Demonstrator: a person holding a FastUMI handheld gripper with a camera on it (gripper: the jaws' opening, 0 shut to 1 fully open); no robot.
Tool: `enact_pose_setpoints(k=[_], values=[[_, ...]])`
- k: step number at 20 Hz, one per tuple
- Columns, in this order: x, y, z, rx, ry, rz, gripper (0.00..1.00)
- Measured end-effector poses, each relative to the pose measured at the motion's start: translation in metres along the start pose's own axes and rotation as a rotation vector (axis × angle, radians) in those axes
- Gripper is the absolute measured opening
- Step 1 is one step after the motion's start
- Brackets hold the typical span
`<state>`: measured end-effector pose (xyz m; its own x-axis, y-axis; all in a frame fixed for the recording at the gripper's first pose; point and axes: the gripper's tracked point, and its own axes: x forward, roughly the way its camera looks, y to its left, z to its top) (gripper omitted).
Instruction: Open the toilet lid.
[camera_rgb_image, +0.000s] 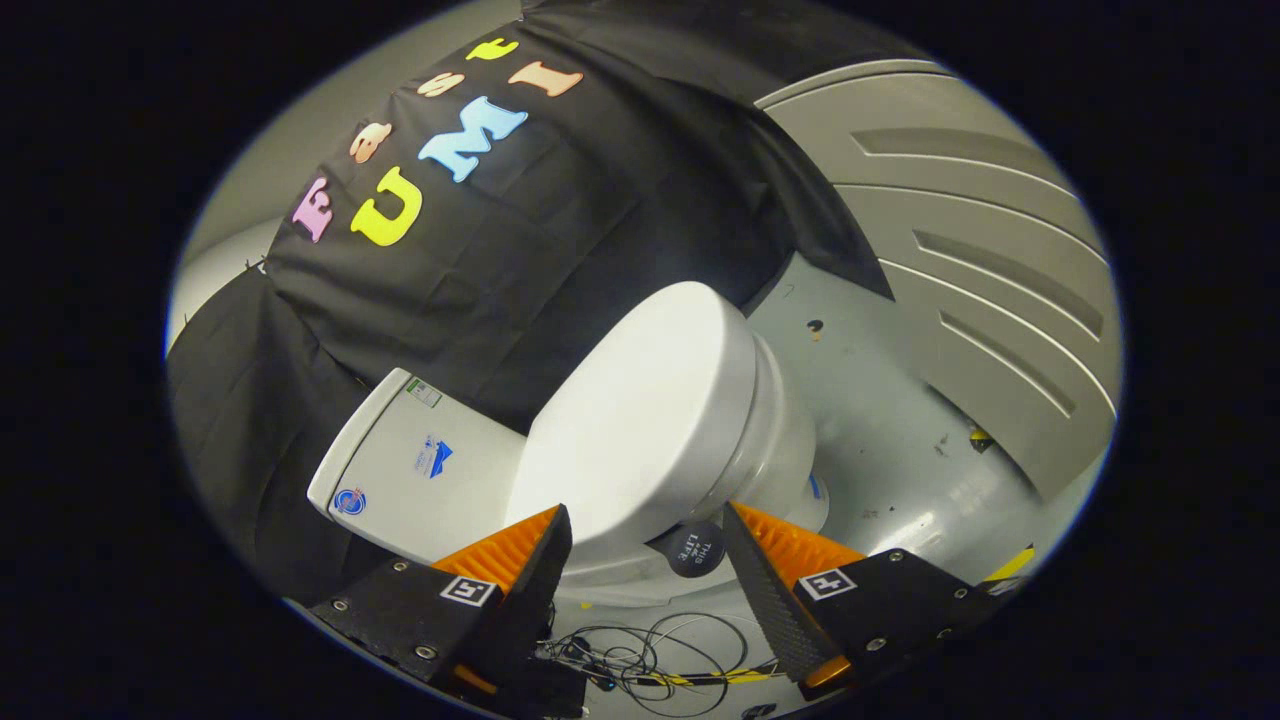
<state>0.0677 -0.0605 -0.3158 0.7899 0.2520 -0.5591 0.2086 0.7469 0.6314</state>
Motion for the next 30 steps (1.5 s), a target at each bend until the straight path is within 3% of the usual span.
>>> enact_pose_setpoints(k=[6,14,16,18,23,30], values=[[0.011,-0.021,-0.009,0.155,0.053,-0.017,0.94],[0.030,-0.013,-0.024,0.238,0.117,0.016,0.83],[0.033,-0.017,-0.029,0.246,0.129,0.009,0.76],[0.031,-0.022,-0.030,0.281,0.143,0.010,0.61],[0.033,-0.035,-0.028,0.406,0.139,0.018,0.16],[0.032,-0.027,-0.028,0.552,0.155,0.096,0.06]])
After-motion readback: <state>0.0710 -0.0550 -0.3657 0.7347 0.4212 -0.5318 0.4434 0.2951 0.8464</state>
